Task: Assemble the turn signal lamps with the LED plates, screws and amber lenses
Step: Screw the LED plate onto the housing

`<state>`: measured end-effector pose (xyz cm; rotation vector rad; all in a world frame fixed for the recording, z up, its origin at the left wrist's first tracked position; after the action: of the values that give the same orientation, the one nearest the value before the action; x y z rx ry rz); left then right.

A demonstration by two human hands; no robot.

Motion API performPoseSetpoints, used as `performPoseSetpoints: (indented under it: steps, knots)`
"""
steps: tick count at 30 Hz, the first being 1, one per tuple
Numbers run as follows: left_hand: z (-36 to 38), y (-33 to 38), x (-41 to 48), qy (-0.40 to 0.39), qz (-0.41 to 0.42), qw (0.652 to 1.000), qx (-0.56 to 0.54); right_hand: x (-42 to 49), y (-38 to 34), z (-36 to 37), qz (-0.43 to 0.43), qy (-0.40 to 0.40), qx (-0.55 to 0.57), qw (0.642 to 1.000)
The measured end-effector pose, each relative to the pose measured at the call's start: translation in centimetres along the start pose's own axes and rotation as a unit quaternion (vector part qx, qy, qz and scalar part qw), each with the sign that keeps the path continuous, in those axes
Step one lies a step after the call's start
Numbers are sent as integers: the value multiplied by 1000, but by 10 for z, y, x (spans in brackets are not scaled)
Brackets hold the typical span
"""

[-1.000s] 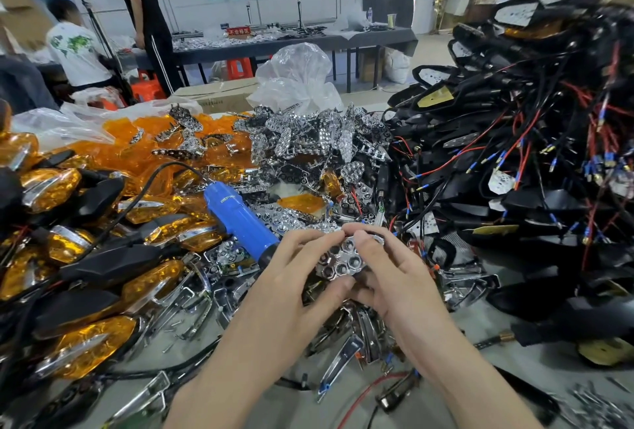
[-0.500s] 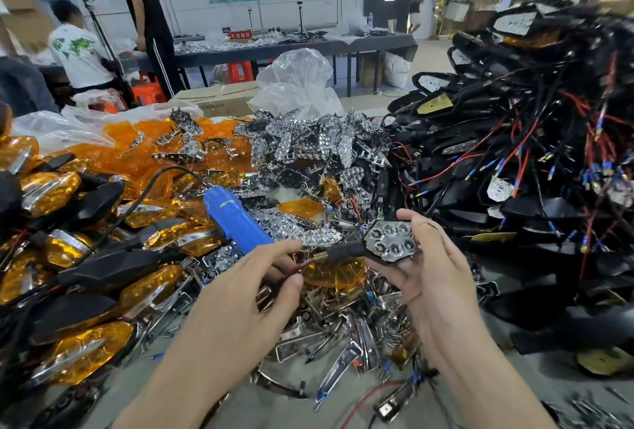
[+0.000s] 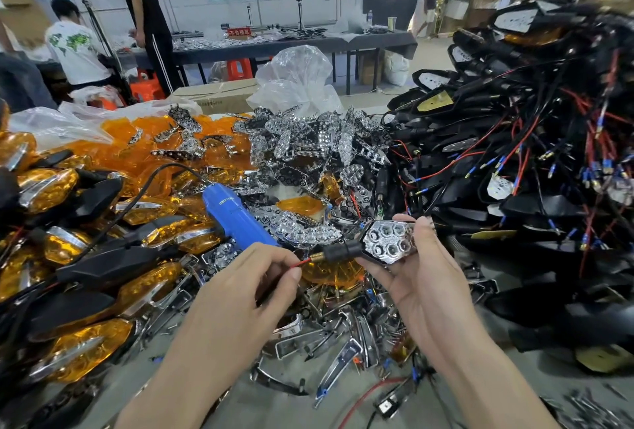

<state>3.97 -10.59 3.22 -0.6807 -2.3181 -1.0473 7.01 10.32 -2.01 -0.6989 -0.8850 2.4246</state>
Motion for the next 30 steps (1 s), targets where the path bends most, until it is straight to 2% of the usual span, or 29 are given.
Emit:
performPoseSetpoints:
  steps: [6, 15, 24, 30]
  knots:
    - [3, -3, -1, -5, -10, 1000, -12, -1, 1, 1, -7, -9, -5, 1000]
    - [6, -6, -3, -25, -13, 999, -16, -7, -3, 7, -57, -66, -44, 995]
    - [7, -2, -3, -31, -20, 996, -84, -8, -6, 7, -100, -77, -81, 989]
    - [7, -2, -2, -33, -27, 997, -71, -8, -7, 8, -108, -87, -86, 987]
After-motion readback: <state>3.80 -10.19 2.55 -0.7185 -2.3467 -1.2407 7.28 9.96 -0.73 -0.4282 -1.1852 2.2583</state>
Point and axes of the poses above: each hand's wrist, its own x-axis towards the middle knuckle, its own z-axis out of the palm, y = z × x, the point moved 8 cm from there along x, towards the middle knuckle, and after that the axes turned 15 degrees about y, right-handed, at the moved point
